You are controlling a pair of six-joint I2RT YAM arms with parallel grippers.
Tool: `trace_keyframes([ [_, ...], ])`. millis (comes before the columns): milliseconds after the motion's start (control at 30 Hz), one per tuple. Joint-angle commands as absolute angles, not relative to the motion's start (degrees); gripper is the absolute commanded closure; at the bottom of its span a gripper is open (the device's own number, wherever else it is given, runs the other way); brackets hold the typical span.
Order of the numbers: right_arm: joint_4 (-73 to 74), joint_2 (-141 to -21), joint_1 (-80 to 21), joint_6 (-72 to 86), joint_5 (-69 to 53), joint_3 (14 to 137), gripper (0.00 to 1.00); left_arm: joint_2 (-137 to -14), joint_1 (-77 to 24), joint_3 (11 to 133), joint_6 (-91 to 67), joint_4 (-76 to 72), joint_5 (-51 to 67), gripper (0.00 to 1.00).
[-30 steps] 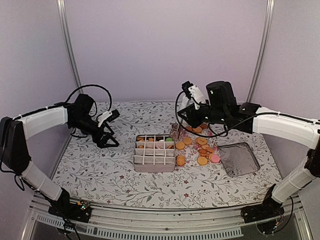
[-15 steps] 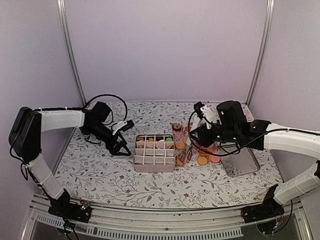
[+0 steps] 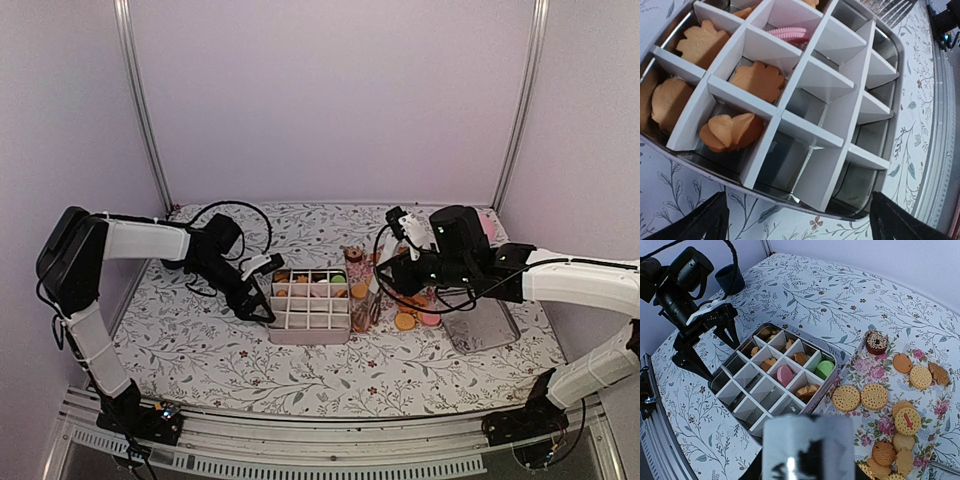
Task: Pack the cookies
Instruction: Pick up the fake cookies from the plate.
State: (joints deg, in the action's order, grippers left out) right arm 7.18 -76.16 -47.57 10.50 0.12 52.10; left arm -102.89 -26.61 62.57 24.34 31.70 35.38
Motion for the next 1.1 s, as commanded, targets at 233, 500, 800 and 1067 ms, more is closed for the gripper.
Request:
trace_keyframes([
  [233,3.2,-78.7,-47.6,9.1,1.7,52.1,0.65,-105.1,-25.4,65.4,21.0,30.3,38.6,0.06],
  [500,3.8,-77.0,-47.6,8.3,2.8,52.0,0.65,-107.3,-25.5,64.1,20.5,28.3,32.5,0.14],
  [800,4.4,-74.9,-47.2,7.6,4.4,51.6,0.65,-107.2,-25.9,63.9,21.8,29.8,32.2,0.18],
  [1067,3.6,-75.6,-47.2,7.5,3.9,52.6,0.65,-101.8,-25.6,68.9,23.6,37.2,42.7,0.04],
])
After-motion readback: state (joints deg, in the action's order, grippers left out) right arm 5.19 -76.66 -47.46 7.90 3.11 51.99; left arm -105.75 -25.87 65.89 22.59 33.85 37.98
